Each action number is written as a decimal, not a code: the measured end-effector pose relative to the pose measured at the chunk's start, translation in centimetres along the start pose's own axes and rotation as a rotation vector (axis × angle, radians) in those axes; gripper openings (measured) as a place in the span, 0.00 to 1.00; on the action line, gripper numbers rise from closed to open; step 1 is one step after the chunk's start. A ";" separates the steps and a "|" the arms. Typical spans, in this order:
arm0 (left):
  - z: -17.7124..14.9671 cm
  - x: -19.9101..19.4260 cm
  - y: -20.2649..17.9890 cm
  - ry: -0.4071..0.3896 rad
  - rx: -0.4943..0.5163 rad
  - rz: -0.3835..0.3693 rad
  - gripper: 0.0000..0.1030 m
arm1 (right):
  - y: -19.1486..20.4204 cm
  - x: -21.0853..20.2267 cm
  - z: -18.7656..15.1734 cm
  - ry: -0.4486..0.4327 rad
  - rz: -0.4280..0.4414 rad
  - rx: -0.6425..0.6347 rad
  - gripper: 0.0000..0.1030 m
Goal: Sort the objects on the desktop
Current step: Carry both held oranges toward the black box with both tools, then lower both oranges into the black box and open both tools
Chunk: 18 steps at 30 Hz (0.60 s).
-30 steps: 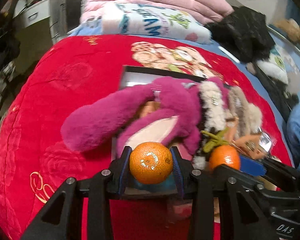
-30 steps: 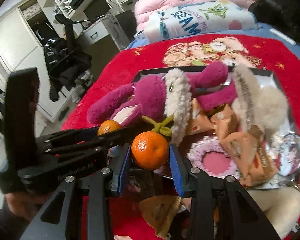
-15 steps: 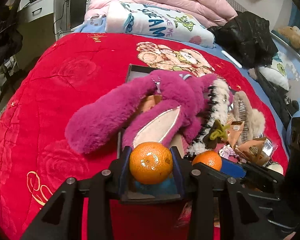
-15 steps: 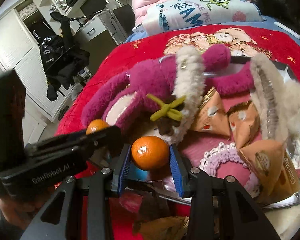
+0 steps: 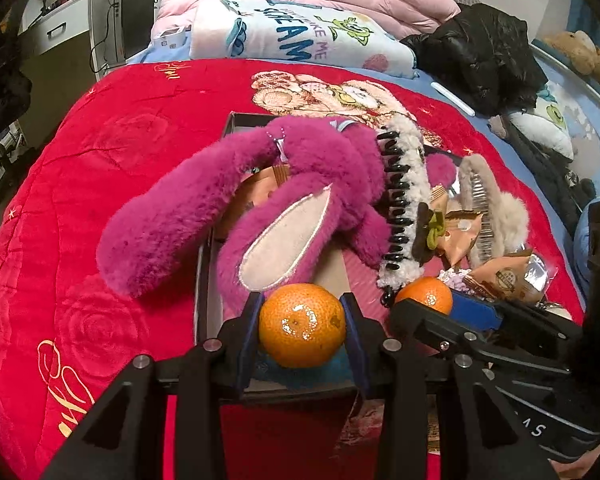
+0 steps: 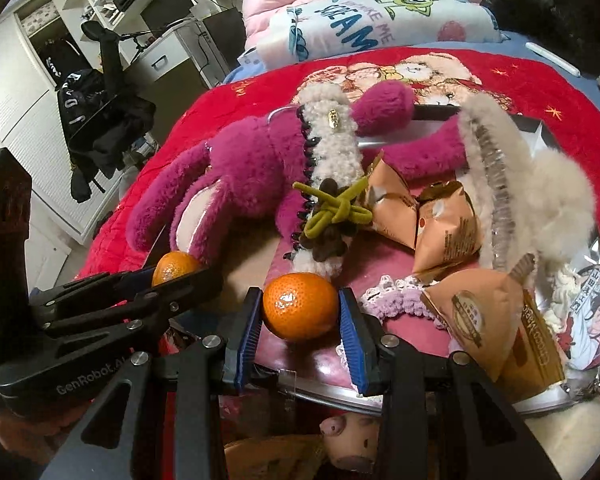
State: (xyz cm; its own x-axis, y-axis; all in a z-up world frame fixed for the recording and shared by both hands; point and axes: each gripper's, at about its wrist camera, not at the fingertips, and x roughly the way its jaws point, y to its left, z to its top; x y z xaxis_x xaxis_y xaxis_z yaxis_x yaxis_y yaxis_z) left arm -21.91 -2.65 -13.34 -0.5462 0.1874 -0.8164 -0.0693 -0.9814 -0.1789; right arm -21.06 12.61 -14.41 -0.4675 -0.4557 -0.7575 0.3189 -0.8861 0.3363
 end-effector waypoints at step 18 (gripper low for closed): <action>0.1 0.4 0.3 0.008 -0.023 -0.005 0.38 | -0.4 0.1 -0.1 0.006 0.018 0.032 0.36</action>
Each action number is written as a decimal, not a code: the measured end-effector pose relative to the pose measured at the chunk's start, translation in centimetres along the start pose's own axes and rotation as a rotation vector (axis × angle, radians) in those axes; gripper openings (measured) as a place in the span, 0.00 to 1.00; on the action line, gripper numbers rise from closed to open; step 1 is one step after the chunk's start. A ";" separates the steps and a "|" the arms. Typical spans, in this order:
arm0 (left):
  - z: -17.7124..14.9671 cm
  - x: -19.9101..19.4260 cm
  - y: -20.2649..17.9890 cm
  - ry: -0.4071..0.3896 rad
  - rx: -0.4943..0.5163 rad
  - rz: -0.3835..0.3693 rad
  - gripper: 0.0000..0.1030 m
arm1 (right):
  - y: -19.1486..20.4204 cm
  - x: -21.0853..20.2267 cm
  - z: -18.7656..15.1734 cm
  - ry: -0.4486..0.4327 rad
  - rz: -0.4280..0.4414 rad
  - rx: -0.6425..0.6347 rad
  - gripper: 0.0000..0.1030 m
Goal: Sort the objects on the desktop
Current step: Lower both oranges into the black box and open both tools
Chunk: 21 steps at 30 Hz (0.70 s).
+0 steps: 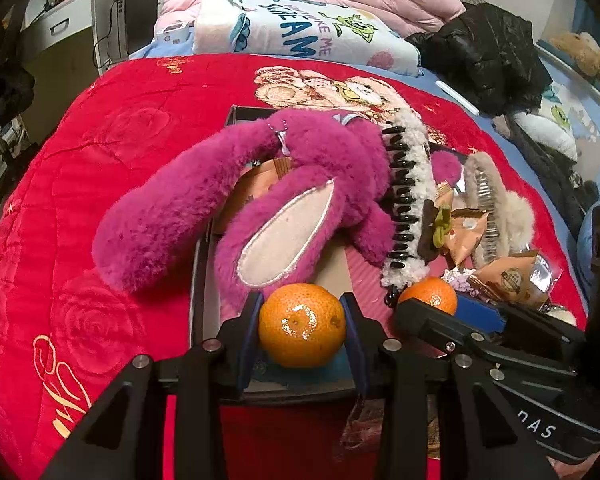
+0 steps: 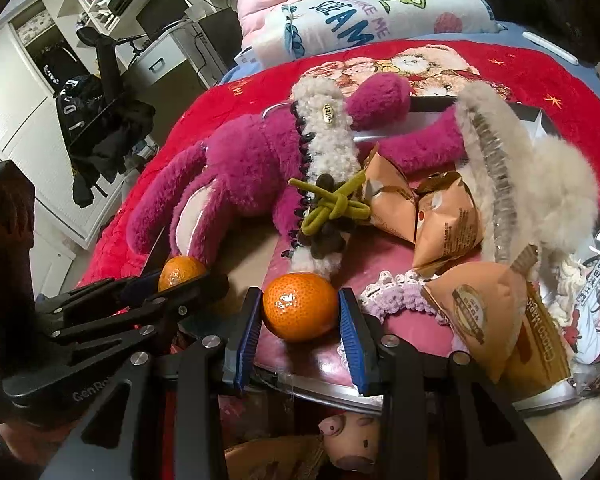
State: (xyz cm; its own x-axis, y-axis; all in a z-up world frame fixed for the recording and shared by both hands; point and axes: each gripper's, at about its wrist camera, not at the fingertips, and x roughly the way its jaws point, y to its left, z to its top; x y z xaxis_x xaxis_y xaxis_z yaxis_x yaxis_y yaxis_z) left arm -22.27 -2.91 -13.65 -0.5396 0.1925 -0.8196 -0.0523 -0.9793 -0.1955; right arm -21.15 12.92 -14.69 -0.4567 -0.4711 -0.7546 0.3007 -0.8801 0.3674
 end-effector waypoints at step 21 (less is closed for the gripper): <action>0.6 -0.9 0.0 -0.033 -0.024 -0.069 0.79 | -2.0 -2.2 1.1 -0.040 0.049 0.091 0.65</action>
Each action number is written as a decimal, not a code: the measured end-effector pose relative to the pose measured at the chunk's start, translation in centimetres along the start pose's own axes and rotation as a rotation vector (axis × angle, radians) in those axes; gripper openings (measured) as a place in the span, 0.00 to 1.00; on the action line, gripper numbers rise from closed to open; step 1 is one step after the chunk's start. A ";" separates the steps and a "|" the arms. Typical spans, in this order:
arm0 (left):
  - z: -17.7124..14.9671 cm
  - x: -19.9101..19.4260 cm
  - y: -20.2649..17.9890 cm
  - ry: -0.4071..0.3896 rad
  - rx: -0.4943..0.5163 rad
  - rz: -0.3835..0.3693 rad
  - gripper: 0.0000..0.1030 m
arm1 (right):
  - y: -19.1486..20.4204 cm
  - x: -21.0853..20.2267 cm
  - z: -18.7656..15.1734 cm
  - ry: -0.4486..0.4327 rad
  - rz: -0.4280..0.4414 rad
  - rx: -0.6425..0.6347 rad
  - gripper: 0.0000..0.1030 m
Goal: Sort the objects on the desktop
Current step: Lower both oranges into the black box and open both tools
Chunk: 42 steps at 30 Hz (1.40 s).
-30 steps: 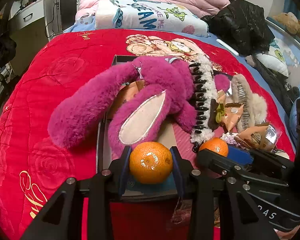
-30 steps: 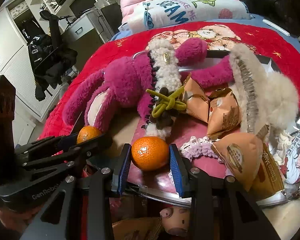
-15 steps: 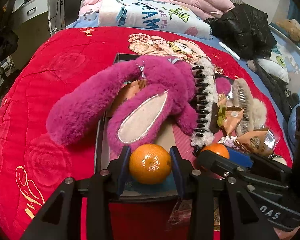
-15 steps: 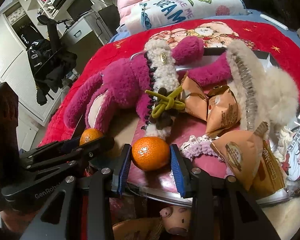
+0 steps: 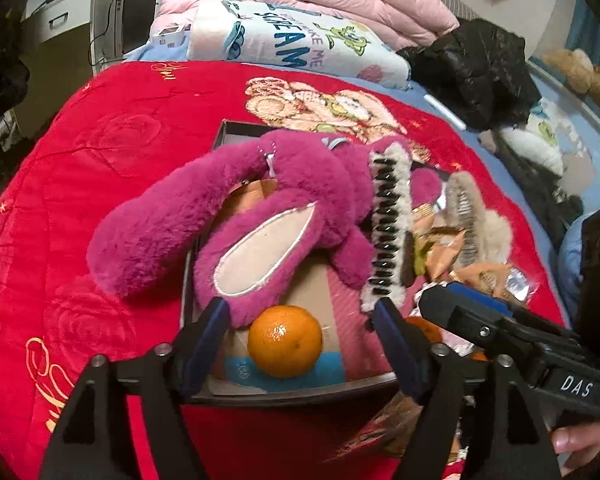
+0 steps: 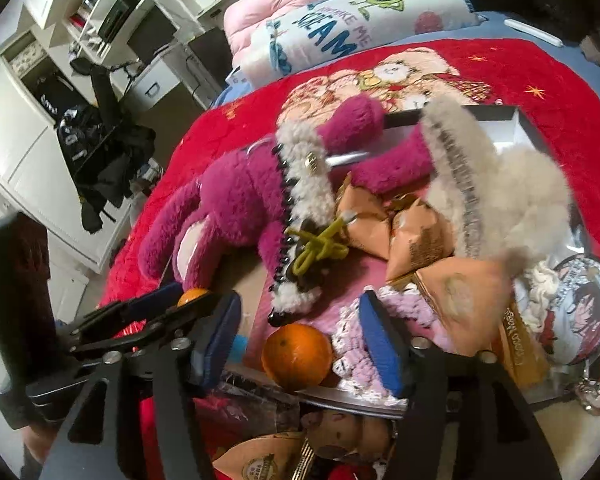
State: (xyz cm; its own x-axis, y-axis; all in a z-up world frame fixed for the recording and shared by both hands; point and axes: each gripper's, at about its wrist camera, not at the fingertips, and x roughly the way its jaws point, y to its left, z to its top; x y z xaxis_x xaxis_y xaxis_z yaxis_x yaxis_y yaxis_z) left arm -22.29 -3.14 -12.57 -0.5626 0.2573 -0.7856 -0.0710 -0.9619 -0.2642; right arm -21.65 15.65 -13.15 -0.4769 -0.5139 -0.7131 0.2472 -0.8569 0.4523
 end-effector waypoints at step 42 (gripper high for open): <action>1.2 -5.8 -3.7 -0.165 0.156 0.074 1.00 | 0.7 -4.8 2.1 -0.097 0.045 0.023 1.00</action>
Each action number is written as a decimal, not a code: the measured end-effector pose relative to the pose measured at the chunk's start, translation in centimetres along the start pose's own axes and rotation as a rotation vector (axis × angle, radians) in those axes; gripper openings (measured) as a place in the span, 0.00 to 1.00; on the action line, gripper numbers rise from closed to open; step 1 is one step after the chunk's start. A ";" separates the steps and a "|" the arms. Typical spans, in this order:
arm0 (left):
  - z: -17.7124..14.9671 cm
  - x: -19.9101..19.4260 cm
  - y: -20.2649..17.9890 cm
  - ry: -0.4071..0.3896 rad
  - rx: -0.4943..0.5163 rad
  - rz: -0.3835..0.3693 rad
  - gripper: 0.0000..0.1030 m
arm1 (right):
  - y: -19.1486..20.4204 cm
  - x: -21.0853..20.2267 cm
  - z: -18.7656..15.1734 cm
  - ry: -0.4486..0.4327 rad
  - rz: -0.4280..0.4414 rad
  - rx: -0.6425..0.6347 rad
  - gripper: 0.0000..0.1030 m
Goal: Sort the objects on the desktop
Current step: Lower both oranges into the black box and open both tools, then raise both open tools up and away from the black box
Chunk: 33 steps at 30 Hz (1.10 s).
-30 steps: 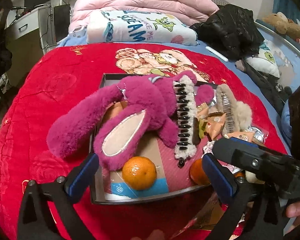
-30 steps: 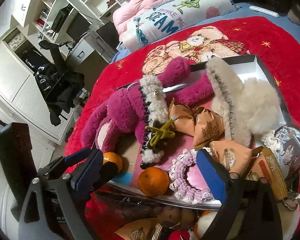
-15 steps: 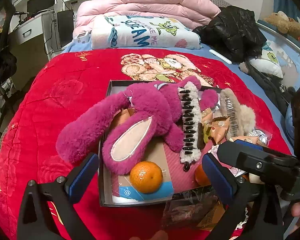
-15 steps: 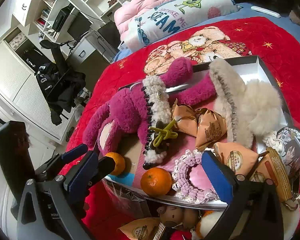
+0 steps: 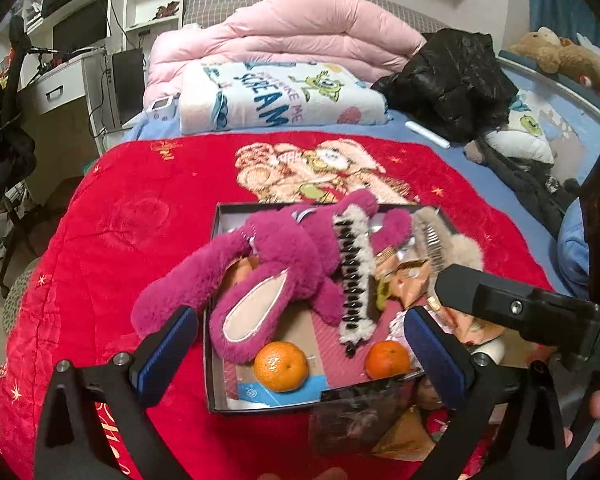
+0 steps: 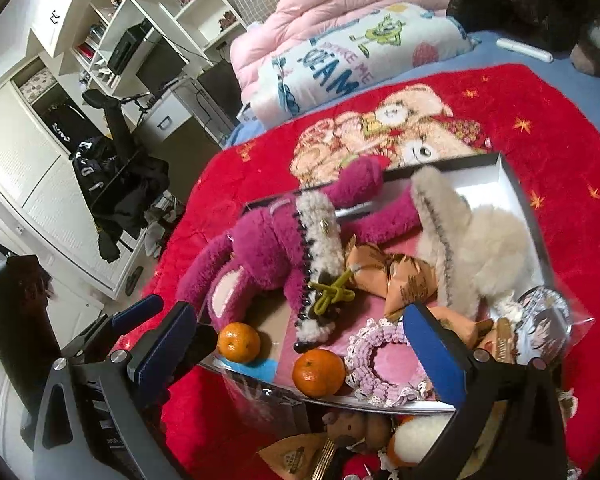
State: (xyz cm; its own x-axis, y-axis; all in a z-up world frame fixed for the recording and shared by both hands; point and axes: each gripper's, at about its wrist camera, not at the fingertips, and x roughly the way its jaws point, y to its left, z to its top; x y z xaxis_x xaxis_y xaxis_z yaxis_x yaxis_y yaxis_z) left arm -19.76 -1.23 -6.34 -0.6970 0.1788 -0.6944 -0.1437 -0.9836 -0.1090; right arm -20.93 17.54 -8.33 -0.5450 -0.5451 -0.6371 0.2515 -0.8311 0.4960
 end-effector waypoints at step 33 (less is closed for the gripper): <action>3.3 -18.6 -7.7 -0.235 0.116 0.081 1.00 | 8.4 -24.2 -0.5 -0.389 -0.120 -0.226 1.00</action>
State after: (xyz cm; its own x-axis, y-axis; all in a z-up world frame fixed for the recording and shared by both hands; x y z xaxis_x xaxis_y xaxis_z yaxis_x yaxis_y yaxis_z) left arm -8.01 3.12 9.77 -0.8514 0.1132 -0.5121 -0.1505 -0.9881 0.0317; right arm -5.22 23.71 11.02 -0.8295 -0.3977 -0.3922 0.3128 -0.9125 0.2637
